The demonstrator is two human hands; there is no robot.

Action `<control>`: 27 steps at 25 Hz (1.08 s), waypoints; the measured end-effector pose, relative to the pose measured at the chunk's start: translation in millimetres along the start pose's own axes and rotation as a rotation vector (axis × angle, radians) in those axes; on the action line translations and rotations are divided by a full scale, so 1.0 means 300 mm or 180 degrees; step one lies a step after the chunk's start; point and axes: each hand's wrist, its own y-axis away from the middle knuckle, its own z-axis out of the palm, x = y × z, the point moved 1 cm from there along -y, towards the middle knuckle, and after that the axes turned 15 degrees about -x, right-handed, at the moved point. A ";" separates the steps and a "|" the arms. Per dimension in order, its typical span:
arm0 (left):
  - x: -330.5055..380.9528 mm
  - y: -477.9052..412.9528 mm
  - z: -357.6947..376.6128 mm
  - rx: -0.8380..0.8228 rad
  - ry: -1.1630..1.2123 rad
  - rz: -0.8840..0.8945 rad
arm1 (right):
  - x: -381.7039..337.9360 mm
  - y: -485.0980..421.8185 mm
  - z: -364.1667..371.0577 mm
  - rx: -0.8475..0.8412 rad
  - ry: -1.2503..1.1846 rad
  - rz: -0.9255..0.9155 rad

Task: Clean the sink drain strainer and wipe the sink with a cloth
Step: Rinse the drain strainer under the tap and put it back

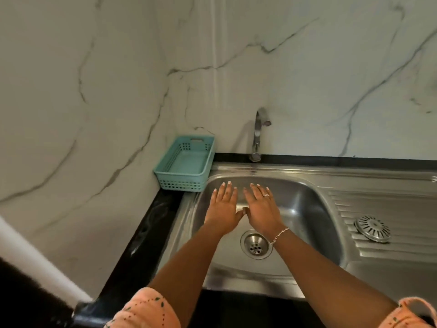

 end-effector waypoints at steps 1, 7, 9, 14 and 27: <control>0.009 -0.034 0.000 -0.0038 0.0035 0.0113 | 0.025 -0.006 0.001 -0.0010 0.0006 0.0097; 0.131 -0.183 0.041 -0.0134 0.0280 0.0720 | 0.175 0.016 0.008 -0.0027 -0.0066 0.0536; 0.184 -0.209 0.057 -0.0207 0.0383 0.0864 | 0.233 0.034 0.014 -0.0044 -0.0084 0.0654; 0.310 -0.262 0.067 -0.0342 0.0426 0.1187 | 0.351 0.079 0.033 0.0005 -0.0364 0.0974; 0.762 -0.338 0.058 -0.0995 0.3137 0.0926 | 0.794 0.313 -0.025 0.0245 -0.1330 0.1982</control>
